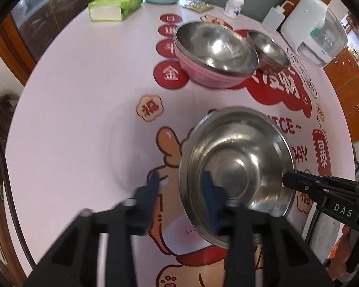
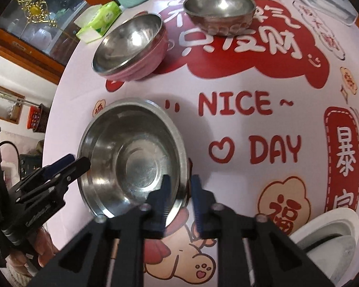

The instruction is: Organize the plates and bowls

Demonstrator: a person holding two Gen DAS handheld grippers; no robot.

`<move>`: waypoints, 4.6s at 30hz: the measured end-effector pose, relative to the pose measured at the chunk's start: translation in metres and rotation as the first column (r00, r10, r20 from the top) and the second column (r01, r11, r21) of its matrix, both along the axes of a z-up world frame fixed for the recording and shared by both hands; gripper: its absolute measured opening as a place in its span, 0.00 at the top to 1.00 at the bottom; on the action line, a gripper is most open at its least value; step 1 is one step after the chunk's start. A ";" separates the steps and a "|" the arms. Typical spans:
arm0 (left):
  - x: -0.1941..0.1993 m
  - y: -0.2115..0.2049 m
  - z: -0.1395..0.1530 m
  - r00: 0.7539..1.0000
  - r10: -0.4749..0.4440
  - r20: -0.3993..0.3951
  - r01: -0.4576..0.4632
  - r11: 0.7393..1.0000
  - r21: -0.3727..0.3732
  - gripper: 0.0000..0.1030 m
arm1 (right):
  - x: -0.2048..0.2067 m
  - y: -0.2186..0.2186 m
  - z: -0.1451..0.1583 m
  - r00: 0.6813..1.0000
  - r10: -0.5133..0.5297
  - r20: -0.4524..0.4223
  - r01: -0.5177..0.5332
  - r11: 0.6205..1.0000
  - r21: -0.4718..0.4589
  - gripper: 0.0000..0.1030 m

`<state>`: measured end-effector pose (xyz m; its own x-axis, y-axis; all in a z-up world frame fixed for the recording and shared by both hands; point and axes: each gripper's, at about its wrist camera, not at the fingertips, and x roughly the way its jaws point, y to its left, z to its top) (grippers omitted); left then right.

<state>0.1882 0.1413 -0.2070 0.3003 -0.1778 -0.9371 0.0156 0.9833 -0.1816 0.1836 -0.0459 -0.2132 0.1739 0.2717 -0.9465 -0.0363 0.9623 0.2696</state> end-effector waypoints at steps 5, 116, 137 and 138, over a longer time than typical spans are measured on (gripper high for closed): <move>-0.003 -0.005 -0.003 1.000 0.000 -0.014 0.000 1.000 0.002 0.87 | -0.003 0.000 0.002 1.000 0.010 0.017 -0.010 1.000 0.001 0.89; -0.153 -0.038 0.156 0.951 0.012 0.309 -0.071 0.980 0.183 0.41 | -0.128 -0.017 0.107 0.959 0.200 0.201 -0.203 0.979 -0.002 0.87; 0.031 0.007 0.225 0.928 -0.030 0.372 -0.006 0.995 0.095 0.24 | 0.055 -0.009 0.192 0.943 0.133 0.304 -0.142 0.990 0.007 0.69; 0.042 0.007 0.217 0.934 -0.027 0.355 -0.003 0.996 0.085 0.24 | 0.064 -0.007 0.187 0.947 0.127 0.295 -0.136 0.991 0.010 0.69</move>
<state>0.2306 0.1481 0.0101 0.6152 -0.1098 -0.7807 0.0762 0.9939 -0.0798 0.2472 -0.0529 -0.0258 0.4034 0.3380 -0.8503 -0.2440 0.9353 0.2561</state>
